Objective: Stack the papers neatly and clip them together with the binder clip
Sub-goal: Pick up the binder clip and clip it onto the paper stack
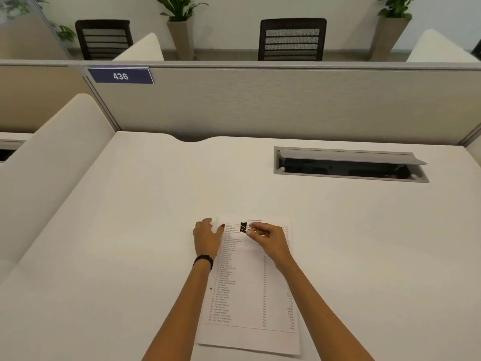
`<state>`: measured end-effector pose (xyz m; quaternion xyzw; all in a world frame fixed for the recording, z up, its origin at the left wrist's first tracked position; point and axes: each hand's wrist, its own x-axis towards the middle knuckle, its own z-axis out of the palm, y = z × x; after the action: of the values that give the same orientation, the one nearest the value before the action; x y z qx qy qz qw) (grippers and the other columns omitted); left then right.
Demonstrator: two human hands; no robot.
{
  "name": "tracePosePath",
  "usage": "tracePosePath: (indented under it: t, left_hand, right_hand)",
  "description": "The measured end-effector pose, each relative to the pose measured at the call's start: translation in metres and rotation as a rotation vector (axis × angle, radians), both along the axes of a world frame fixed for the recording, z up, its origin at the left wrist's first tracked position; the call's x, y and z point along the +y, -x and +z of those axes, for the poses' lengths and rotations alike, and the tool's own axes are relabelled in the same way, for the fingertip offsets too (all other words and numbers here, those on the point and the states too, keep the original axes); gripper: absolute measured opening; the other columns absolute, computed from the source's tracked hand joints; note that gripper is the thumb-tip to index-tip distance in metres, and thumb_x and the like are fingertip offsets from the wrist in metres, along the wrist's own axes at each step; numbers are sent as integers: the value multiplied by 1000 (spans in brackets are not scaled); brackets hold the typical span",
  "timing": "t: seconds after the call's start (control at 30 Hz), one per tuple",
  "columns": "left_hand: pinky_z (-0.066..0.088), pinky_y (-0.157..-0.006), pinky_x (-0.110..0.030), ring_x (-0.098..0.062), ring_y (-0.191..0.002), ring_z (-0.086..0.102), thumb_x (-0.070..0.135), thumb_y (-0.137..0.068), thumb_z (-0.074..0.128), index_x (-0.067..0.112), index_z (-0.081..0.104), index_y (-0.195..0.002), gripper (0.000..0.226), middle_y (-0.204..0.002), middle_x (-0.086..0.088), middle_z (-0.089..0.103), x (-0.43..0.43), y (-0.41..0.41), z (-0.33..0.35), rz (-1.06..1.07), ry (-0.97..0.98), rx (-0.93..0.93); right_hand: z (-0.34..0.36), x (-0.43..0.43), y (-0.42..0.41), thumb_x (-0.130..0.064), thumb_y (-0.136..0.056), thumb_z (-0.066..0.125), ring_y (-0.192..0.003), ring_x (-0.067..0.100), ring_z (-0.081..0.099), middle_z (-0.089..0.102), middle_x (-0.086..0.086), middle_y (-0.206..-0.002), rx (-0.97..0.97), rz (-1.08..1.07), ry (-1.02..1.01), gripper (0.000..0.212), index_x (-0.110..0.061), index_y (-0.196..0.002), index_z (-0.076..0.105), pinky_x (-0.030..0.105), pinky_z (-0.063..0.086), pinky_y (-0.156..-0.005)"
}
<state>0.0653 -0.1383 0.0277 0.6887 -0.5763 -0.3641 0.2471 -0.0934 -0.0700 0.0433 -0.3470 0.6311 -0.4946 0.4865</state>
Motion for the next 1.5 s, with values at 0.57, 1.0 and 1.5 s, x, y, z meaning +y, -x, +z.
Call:
tracePosePath:
  t: [0.57, 1.0, 1.5]
  left_hand:
    - [39, -65, -23, -23, -87, 57, 22, -85, 63, 12, 52, -88, 15, -91, -5, 58, -15, 11, 0, 82, -63, 93]
    - [44, -62, -26, -25, -79, 63, 19, -86, 62, 6, 66, -82, 14, -85, -9, 66, -11, 15, 4, 135, -2, 204]
    - [45, -88, -37, -31, -108, 55, 26, -85, 63, 3, 50, -118, 42, -115, -15, 59, -8, 20, -1, 69, -122, 97]
  right_hand:
    - [-24, 2, 1, -4, -73, 74, -64, -4, 59, 65, 6, -82, -61, -15, -37, 21, -10, -93, 69, 9, 50, -71]
    - [-18, -9, 4, -4, -70, 76, -71, 8, 66, 70, 12, -81, -38, -38, -9, 26, -2, -95, 70, 11, 51, -70]
    - [-18, -9, 6, -8, -70, 77, -70, 0, 65, 70, 5, -82, -23, -42, -74, 29, -3, -98, 70, 6, 48, -67]
